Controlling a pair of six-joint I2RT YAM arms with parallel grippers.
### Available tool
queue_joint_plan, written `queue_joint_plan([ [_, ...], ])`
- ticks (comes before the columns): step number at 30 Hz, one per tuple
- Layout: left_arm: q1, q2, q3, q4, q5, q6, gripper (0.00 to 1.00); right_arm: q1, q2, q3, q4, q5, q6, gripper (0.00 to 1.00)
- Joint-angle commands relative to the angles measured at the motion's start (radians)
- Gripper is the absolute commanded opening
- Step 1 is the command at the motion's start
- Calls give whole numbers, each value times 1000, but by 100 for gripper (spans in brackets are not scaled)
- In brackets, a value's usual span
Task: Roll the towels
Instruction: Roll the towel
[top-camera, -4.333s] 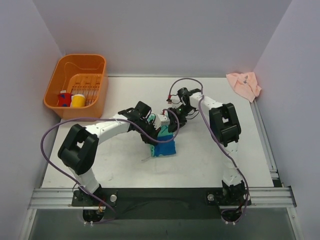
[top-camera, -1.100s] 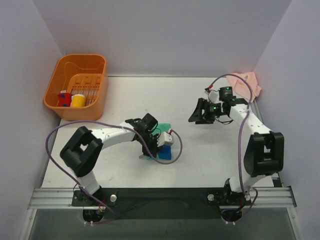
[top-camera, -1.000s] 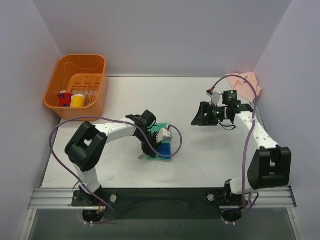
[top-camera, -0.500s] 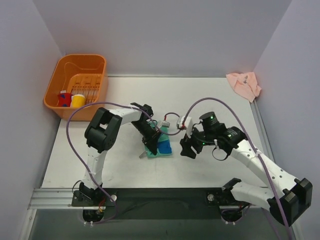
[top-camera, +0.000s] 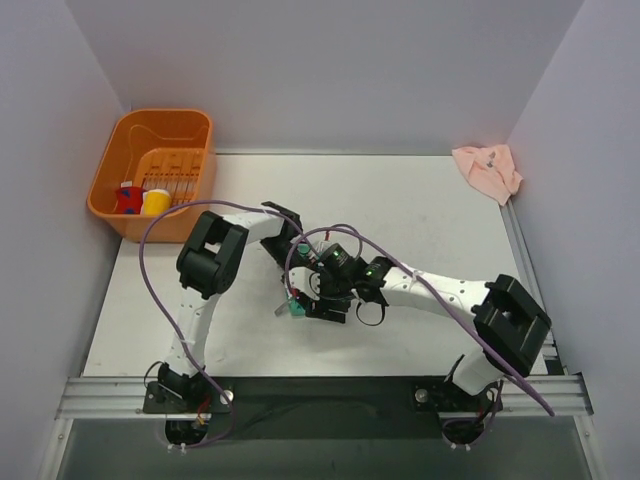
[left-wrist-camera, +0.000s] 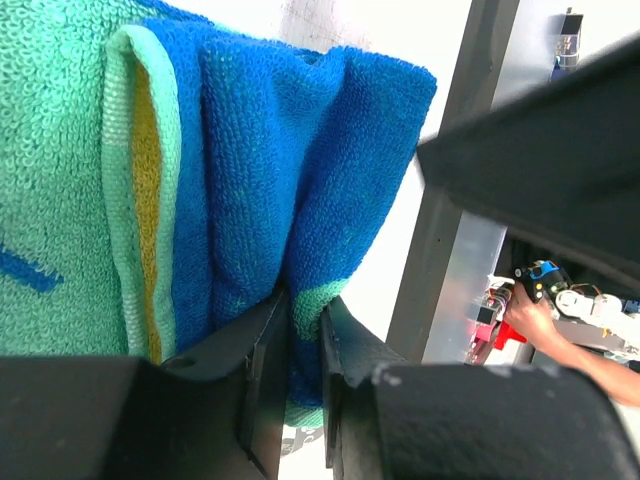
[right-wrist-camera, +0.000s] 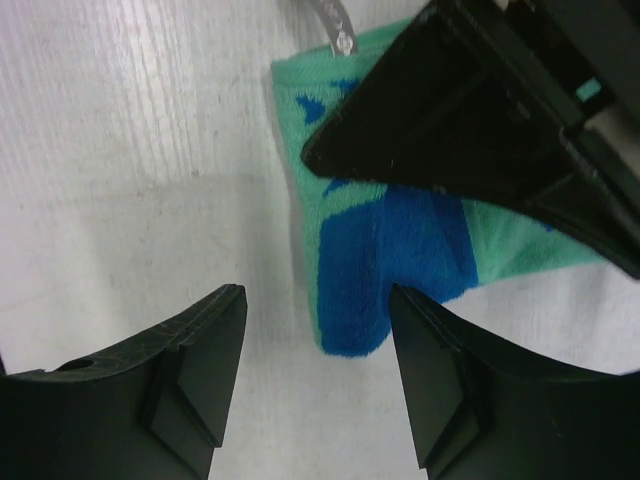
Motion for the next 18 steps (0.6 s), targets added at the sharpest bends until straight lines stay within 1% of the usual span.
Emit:
queue_joint_plan([
  [1, 20, 46, 3, 56, -136, 61, 26, 14, 37, 60, 73, 7, -40, 59],
  [5, 40, 41, -15, 61, -142, 63, 28, 12, 122, 45, 144, 12, -28, 55],
  [6, 45, 40, -21, 61, -144, 63, 28, 12, 134, 47, 147, 7, -29, 51],
  [11, 72, 38, -25, 61, -147, 64, 29, 9, 220, 43, 173, -5, -32, 44],
  [14, 78, 32, -26, 61, -150, 66, 30, 3, 254, 62, 167, -13, -6, 28],
  [15, 78, 29, -26, 61, -152, 66, 32, 2, 257, 79, 158, -29, 8, 16],
  [16, 81, 25, -28, 64, -149, 61, 36, 0, 260, 88, 145, -39, 18, 9],
  [17, 84, 14, -29, 65, -149, 58, 38, -3, 261, 99, 112, -52, 26, 1],
  [18, 94, 5, -34, 79, -147, 54, 41, -9, 258, 111, 95, -78, 43, 0],
])
